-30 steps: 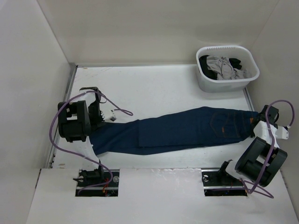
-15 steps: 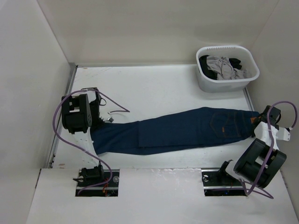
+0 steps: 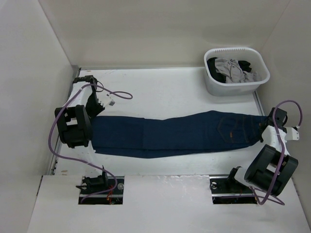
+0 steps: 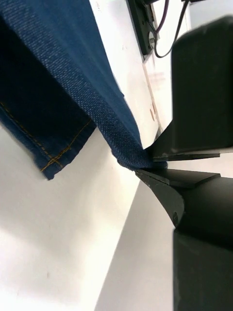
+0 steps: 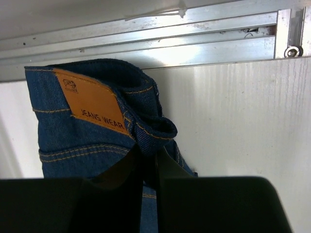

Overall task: Fold and stack the trousers
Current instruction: Fold the trousers

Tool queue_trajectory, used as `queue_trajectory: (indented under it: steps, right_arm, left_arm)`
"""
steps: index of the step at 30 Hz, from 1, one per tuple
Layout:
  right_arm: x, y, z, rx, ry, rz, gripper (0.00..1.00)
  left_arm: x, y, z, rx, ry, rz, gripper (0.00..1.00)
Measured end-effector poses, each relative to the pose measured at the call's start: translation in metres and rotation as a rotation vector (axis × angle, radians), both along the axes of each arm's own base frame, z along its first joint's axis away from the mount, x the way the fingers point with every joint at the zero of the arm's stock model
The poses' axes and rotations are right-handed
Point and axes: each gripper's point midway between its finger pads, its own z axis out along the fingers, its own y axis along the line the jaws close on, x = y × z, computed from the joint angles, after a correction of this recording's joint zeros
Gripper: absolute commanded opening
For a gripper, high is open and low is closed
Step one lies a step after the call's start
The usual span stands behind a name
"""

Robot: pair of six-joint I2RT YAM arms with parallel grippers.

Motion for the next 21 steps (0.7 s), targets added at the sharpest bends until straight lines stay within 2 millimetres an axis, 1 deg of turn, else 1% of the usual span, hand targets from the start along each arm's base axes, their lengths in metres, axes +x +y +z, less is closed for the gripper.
queue_trajectory:
  steps: [3,5,6,7,8,9,11,12,14,15,16,17,18,21]
  right_arm:
    - [0.001,0.0,0.0,-0.008,0.008,0.018,0.01]
    - [0.001,0.0,0.0,-0.012,0.01,0.025,0.01]
    - [0.0,-0.001,-0.001,-0.013,0.011,0.027,0.01]
    - [0.0,0.0,-0.002,-0.013,0.014,0.03,0.03]
    - [-0.001,0.0,-0.003,-0.013,0.016,0.032,0.08]
    - [-0.001,0.0,-0.003,-0.013,0.018,0.034,0.18]
    - [0.001,0.0,-0.002,-0.016,0.012,0.039,0.44]
    - [0.003,-0.001,-0.002,-0.018,0.006,0.047,0.56]
    - [0.008,0.0,-0.001,-0.024,-0.009,0.074,0.9]
    - [0.01,0.0,-0.002,-0.025,-0.01,0.09,0.96]
    - [0.01,0.001,-0.005,-0.018,-0.003,0.107,0.91]
    - [0.011,0.002,-0.008,-0.011,0.003,0.122,0.94]
    - [0.012,0.003,-0.011,-0.002,0.01,0.129,1.0]
    - [0.012,0.006,-0.019,0.018,0.033,0.15,1.0]
  left_arm:
    - [0.004,0.0,0.007,-0.004,-0.008,-0.016,0.05]
    - [0.003,-0.001,0.007,-0.004,0.005,-0.026,0.07]
    - [0.002,-0.002,0.005,-0.006,0.02,-0.03,0.08]
    - [0.001,-0.002,0.002,-0.008,0.036,-0.031,0.12]
    - [-0.001,-0.002,-0.002,-0.009,0.058,-0.032,0.2]
    - [-0.002,-0.002,-0.008,-0.011,0.081,-0.034,0.29]
    - [-0.004,0.001,-0.018,-0.01,0.117,-0.03,0.43]
    - [-0.005,0.004,-0.022,-0.009,0.129,-0.021,0.48]
    - [-0.006,0.011,-0.024,-0.005,0.129,0.005,0.51]
    - [-0.006,0.015,-0.023,-0.003,0.121,0.018,0.52]
    - [-0.006,0.018,-0.021,0.0,0.109,0.026,0.52]
    - [-0.005,0.022,-0.018,0.006,0.093,0.036,0.53]
    - [-0.004,0.025,-0.013,0.014,0.073,0.044,0.53]
    - [0.003,0.024,0.006,0.036,-0.011,0.042,0.54]
